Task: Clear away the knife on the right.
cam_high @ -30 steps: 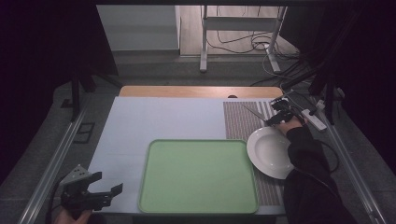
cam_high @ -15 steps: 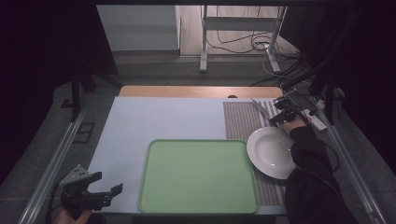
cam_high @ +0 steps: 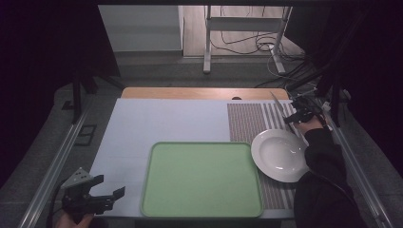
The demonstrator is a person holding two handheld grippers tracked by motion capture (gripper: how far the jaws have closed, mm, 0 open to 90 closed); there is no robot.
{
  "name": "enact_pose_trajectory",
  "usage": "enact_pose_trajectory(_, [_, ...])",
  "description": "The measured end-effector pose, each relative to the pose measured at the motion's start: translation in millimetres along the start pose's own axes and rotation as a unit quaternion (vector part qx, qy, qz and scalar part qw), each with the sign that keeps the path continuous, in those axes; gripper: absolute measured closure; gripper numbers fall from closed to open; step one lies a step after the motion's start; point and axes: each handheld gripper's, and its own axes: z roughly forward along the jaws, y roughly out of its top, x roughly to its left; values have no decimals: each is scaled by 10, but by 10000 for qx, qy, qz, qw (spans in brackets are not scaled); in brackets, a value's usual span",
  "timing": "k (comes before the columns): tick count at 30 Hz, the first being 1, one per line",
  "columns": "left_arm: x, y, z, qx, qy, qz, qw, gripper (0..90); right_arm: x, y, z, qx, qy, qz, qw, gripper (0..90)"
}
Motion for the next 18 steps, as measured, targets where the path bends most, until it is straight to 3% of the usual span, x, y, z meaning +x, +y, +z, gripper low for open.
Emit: enact_pose_trajectory(18, [0,0,0,4,7,-3,10000,63,-177,-75,-273,-155,-27,279,9995,814])
